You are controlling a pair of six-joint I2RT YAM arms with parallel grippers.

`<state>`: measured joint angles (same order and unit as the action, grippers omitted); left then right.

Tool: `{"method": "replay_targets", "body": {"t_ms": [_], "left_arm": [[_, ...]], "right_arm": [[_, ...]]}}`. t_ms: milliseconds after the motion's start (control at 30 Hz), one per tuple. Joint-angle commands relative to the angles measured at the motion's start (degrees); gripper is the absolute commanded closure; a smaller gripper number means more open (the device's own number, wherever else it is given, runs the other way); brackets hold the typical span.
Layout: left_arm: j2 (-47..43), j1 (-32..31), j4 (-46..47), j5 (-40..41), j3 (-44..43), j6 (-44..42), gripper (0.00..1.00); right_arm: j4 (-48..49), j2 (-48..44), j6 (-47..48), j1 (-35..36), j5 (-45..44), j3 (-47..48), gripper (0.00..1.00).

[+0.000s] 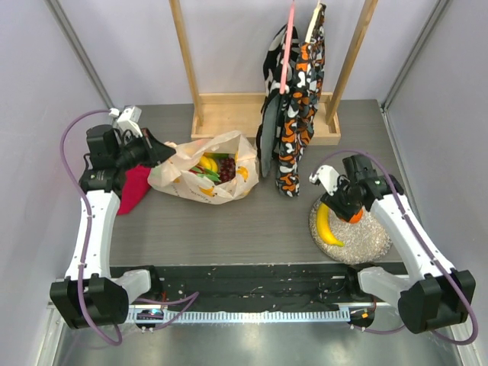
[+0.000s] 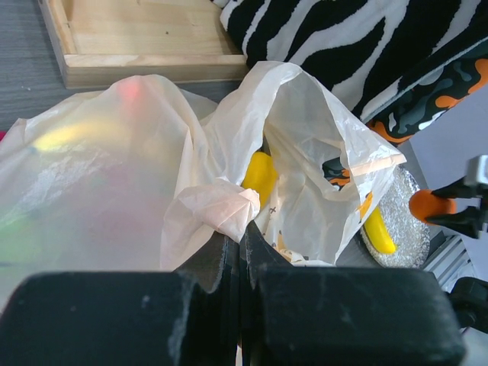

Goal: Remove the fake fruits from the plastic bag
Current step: Place the fake fruit on the plate.

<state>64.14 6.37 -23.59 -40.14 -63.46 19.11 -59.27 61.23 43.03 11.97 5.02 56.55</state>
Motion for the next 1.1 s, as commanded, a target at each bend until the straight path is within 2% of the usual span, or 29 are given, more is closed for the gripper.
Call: {"method": "replay_targets", "body": {"t_ms": [0,267,400,633,700,767,800,900,933,967,1000,1067], "left_arm": [[0.3,-0.3,3.1,-0.5,-0.7,0.0,1.00],[-0.1,-0.4,2.1,0.1,-1.0,-0.3,1.00],[-0.6,-0.3,1.4,0.1,-0.7,-0.5,1.00],[-0.9,-0.3,0.2,0.8,-1.0,-1.1,1.00],[-0.8,-0.3,0.1,0.8,-1.1,-1.1,1.00],[-0.7,-0.3,0.0,0.7,-1.2,-1.2,1.00],[-0.7,-0.3,0.0,0.7,-1.3,-1.2,1.00],[-0.6,-0.3,0.0,0.3,-1.5,-1.1,1.00],[-0.8,-0.4,0.0,0.3,-1.4,-1.1,1.00],[-1.0,-0.3,0.0,0.2,-1.2,-1.2,1.00],[-1.1,-0.4,0.0,0.0,-1.1,-1.2,1.00],[-1.3,-0.4,0.0,-0.4,-0.4,-1.2,1.00]], "right_arm": [[12.6,1.6,2.7,-2.5,-6.5,-5.1,0.92],[32.4,1.2,3.4,-2.8,-5.8,-14.8,0.92],[35.3,0.3,5.0,-2.7,-2.1,-18.1,0.90],[42.9,1.8,1.1,-2.8,-4.3,-21.7,0.90],[44.4,1.6,1.2,-2.8,-3.8,-22.2,0.86],[43.9,1.9,1.4,-2.8,-4.0,-22.7,0.72],[42.9,2.0,2.1,-2.8,-4.0,-22.7,0.56],[37.3,1.6,1.5,-2.7,-4.2,-21.3,0.42],[35.5,1.1,0.4,-2.8,-3.2,-19.2,0.31],[31.4,0.5,-0.2,-2.7,-2.2,-17.6,0.23],[29.5,-0.8,-0.8,-2.8,-1.2,-15.9,0.08],[25.4,-1.9,-2.6,-2.7,3.2,-11.4,0.02]]}}
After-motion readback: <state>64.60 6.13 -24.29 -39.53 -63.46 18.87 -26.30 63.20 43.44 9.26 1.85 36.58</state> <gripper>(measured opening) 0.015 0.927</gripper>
